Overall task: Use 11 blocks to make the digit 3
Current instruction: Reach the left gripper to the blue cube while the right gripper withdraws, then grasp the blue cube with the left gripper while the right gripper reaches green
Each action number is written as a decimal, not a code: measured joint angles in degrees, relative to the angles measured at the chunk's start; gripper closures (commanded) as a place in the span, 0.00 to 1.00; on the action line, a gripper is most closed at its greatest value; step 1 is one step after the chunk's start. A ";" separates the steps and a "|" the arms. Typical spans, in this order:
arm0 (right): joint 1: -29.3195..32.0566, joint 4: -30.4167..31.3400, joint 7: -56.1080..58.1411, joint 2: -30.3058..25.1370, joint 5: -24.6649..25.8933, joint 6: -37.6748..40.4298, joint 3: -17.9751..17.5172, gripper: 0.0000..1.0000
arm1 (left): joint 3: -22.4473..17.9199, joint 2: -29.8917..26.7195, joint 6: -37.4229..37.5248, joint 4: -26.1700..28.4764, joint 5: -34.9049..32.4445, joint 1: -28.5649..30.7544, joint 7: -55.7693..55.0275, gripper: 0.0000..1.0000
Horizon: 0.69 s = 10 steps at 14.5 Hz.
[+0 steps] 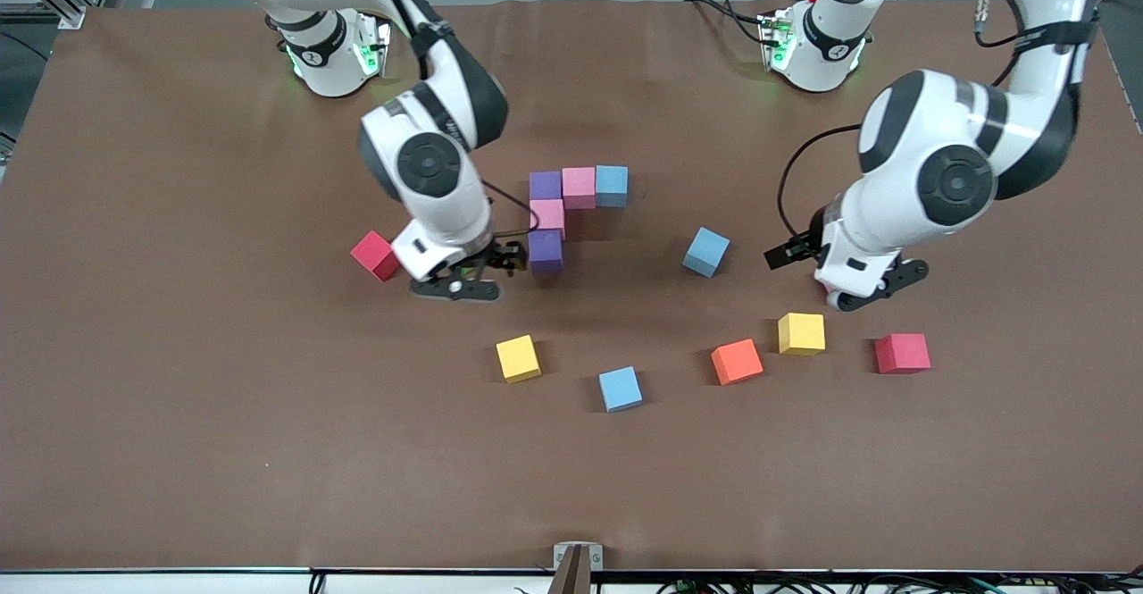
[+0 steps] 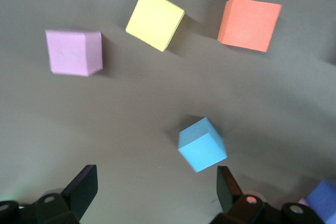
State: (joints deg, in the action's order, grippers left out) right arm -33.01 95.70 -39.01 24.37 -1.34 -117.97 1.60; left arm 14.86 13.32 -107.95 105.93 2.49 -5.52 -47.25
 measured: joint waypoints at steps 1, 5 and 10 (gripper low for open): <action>2.06 0.00 0.16 -0.34 0.02 0.58 0.06 0.00 | 0.99 0.01 -2.64 2.08 0.01 -0.01 -4.27 0.00; 9.96 0.00 9.05 -1.40 0.04 2.82 0.19 0.00 | 4.43 0.02 -13.94 10.06 0.02 -0.09 -19.34 0.00; 17.57 -0.01 19.99 -3.24 0.41 6.21 0.26 0.00 | 6.87 0.85 -25.85 18.02 0.04 -0.17 -38.82 0.00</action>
State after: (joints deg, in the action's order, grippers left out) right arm -15.44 95.69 -19.02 21.13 -0.93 -111.77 1.87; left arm 21.72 14.18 -133.80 123.95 2.54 -5.70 -86.07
